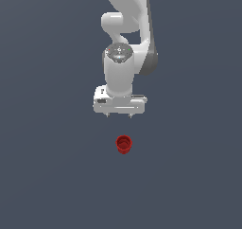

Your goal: Pick up the object and move it to a goal position.

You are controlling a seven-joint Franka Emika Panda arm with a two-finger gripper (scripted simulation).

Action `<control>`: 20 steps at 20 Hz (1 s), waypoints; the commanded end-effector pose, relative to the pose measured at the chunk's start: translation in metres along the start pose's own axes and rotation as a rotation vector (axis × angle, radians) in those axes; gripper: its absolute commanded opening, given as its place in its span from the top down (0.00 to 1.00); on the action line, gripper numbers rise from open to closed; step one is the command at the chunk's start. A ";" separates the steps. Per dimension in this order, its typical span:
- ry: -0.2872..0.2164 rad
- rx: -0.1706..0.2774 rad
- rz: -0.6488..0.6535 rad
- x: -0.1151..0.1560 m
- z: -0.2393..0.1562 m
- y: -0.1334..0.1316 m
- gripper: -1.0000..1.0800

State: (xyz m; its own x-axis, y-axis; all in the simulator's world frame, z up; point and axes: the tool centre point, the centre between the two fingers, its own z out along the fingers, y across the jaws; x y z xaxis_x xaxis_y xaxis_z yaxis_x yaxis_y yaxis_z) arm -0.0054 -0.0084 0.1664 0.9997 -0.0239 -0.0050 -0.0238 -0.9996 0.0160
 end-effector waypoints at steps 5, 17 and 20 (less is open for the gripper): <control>-0.006 0.005 -0.006 -0.002 0.000 -0.003 0.04; -0.014 0.012 -0.015 -0.001 0.003 -0.008 0.04; -0.013 0.012 -0.012 0.006 0.006 -0.009 0.04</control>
State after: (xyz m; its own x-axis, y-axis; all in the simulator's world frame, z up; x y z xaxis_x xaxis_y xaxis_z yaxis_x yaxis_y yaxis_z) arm -0.0026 -0.0001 0.1619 0.9998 -0.0106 -0.0181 -0.0106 -0.9999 0.0038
